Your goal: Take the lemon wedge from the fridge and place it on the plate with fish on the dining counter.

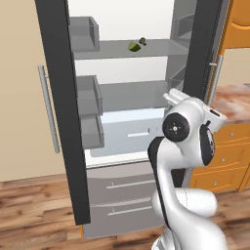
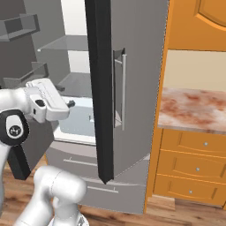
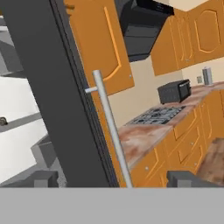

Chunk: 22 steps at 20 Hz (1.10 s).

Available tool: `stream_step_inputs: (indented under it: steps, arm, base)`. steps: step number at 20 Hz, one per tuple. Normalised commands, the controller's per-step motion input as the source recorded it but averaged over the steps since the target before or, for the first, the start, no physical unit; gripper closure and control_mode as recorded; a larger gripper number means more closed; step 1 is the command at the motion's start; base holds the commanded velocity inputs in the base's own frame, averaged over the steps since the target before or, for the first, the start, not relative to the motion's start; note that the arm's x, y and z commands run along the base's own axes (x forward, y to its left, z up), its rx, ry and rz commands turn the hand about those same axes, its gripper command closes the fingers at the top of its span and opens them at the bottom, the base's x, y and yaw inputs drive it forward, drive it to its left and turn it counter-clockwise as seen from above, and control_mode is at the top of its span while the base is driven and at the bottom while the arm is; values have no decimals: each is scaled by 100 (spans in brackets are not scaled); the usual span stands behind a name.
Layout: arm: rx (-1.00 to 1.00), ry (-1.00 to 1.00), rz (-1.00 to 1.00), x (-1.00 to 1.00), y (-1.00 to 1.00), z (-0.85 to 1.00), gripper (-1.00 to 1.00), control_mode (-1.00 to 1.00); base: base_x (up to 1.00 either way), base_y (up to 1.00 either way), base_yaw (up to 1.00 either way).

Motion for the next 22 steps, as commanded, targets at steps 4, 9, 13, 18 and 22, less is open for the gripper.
stream_step_inputs:
  steps: [4, 9, 13, 18, 22]
  arm:
    - [-3, 1, -2, 11, 21, 0, -100, -100]
    - [0, -2, -6, 15, 17, 74, -100, -100]
    - [-2, 8, -4, 24, 19, 38, -100, -100]
    - [-1, 5, -4, 43, 40, -4, -100, -100]
    - [0, 15, -10, 66, 20, 0, -100, -100]
  base:
    - [0, 0, 0]
    - [0, 0, 0]
    - [0, 0, 0]
    - [0, 0, 0]
    - [0, 0, 0]
